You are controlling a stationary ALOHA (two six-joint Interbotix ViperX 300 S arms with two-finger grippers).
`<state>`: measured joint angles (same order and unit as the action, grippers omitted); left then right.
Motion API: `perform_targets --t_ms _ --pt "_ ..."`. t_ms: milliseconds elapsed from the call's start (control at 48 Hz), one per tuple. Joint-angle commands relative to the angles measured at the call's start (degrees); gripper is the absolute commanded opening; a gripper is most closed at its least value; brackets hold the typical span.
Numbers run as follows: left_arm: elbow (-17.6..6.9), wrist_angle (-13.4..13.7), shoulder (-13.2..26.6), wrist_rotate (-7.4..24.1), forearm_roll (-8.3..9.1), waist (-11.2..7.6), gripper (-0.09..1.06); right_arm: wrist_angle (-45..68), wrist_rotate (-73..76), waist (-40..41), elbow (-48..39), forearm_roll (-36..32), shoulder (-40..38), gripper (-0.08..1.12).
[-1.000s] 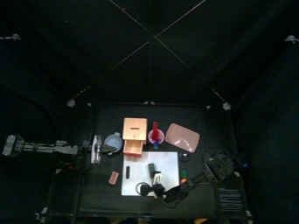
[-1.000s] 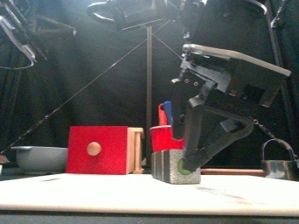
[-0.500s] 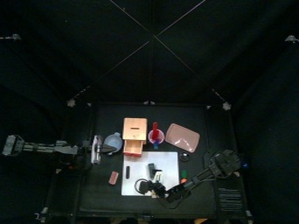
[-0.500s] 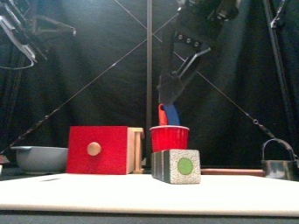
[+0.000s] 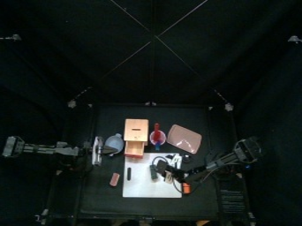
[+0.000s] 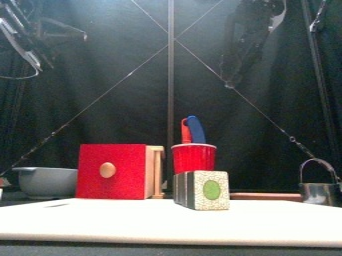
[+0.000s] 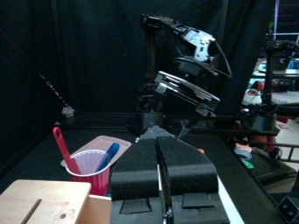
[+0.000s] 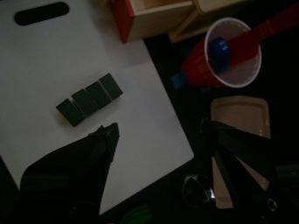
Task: Place sushi on board then cut the sushi with the knife then place the pieces on the plate
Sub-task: Pick knife at handle with right hand
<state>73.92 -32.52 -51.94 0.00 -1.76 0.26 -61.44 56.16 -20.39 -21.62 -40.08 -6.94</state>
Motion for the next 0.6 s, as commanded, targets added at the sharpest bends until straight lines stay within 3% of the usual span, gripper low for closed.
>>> perform_targets --t_ms 21,125,271,500,604 --pt "-1.4 -0.5 1.0 0.0 -0.09 0.26 0.05 7.5 -0.2 3.9 -3.1 7.0 -6.5 1.03" --pt "-1.7 -0.5 2.3 0.0 -0.18 0.79 0.05 17.3 -0.3 7.0 -9.1 10.9 -12.2 1.03" --pt "-2.5 -0.7 4.6 0.2 -0.09 2.37 0.05 25.4 -0.3 10.7 -17.2 10.8 -20.5 1.03" --pt "-4.2 -0.7 6.8 0.1 -0.09 4.22 0.05 23.4 -6.1 15.7 -22.3 11.4 -29.0 1.03" --pt "-4.5 -0.8 6.8 0.0 -0.53 4.75 0.05 18.4 -17.6 17.1 -20.0 17.1 -29.4 1.02"
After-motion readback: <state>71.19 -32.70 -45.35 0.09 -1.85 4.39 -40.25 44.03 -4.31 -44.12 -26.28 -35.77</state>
